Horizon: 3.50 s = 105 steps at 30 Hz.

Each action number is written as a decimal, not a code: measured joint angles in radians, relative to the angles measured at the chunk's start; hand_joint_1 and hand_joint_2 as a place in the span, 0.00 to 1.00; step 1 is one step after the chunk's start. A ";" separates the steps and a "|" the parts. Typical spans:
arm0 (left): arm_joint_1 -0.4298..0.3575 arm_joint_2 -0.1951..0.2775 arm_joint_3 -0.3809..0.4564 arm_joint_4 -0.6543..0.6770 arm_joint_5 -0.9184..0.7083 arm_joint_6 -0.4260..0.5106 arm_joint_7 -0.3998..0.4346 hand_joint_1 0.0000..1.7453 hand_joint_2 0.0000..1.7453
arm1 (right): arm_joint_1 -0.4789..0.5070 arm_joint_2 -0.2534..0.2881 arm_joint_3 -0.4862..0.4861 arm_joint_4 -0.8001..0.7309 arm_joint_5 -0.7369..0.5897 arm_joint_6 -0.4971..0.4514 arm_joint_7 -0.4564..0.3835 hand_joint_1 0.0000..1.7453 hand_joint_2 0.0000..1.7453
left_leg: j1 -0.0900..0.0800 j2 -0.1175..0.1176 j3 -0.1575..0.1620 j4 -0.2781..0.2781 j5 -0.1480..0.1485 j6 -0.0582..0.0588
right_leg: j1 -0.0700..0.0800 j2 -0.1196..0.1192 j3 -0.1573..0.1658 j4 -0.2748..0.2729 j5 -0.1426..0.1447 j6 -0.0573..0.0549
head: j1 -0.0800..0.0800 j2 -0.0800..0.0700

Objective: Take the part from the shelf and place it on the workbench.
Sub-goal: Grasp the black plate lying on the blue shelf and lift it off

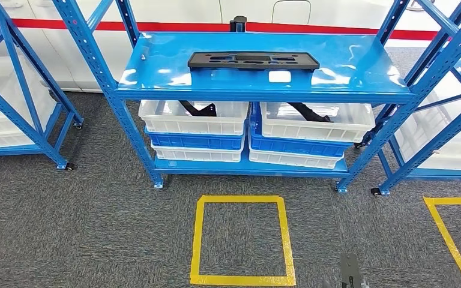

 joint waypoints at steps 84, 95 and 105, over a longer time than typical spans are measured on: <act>-0.019 -0.020 0.047 0.009 -0.071 -0.040 0.006 0.00 0.00 | -0.260 -0.042 0.903 -1.077 -0.310 0.003 -0.110 0.00 1.00 | 0.001 0.005 -0.155 0.045 0.106 -0.005 | 0.002 -0.001 0.079 0.019 -0.104 -0.022 | -0.002 0.000; -0.017 -0.022 0.046 0.009 -0.074 -0.047 0.008 0.00 0.00 | -0.228 -0.070 0.903 -1.097 -0.313 -0.001 -0.107 0.00 1.00 | 0.000 -0.012 0.006 -0.009 0.008 0.037 | 0.006 -0.006 -0.161 0.296 -0.165 -0.004 | 0.007 0.000; -0.025 -0.022 0.041 0.009 -0.080 -0.056 0.006 0.00 0.00 | -0.214 -0.079 0.901 -1.137 -0.312 -0.004 -0.105 0.00 1.00 | 0.009 0.000 -0.017 0.196 -0.026 -0.007 | 0.006 -0.011 -0.062 0.048 0.014 -0.046 | 0.006 0.000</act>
